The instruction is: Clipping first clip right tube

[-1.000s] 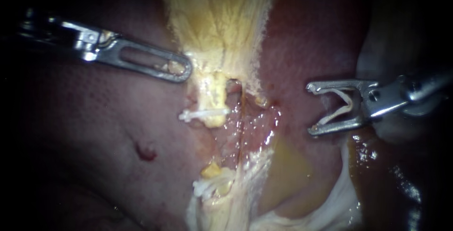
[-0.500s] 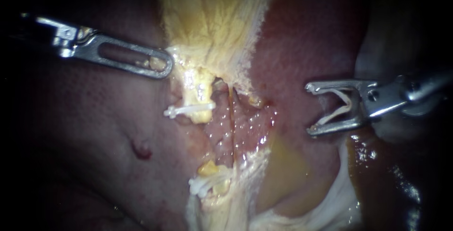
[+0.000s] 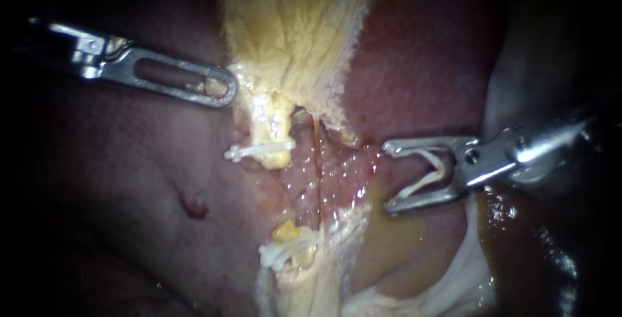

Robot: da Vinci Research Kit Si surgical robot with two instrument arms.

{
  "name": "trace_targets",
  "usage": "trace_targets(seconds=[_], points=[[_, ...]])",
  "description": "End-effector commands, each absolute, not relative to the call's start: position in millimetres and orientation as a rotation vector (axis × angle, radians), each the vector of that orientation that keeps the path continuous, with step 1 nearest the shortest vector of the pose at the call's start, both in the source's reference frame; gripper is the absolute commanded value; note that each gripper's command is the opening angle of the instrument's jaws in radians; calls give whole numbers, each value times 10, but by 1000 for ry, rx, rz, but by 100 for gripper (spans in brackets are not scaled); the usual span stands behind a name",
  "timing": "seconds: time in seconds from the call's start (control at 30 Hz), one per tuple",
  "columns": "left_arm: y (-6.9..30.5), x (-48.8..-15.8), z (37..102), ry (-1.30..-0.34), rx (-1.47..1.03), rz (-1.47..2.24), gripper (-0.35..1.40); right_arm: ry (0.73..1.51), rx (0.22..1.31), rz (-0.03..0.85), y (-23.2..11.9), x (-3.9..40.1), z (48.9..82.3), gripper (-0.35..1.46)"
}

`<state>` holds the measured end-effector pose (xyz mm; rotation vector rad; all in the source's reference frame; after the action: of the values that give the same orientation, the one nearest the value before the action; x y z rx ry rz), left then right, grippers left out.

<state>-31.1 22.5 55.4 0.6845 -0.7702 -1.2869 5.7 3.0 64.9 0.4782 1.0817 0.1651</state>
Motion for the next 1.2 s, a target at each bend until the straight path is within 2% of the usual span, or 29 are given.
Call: trace_targets(seconds=[0.03,0.63,1.2], points=[[225,-312,554,-770,684,-1287,-35,1080,486,167,26,62,652,50],[224,-312,555,-770,684,-1287,-35,1100,618,286,-3,115,703,50],[225,-311,556,-770,684,-1286,-35,1205,814,397,-3,139,719,49]])
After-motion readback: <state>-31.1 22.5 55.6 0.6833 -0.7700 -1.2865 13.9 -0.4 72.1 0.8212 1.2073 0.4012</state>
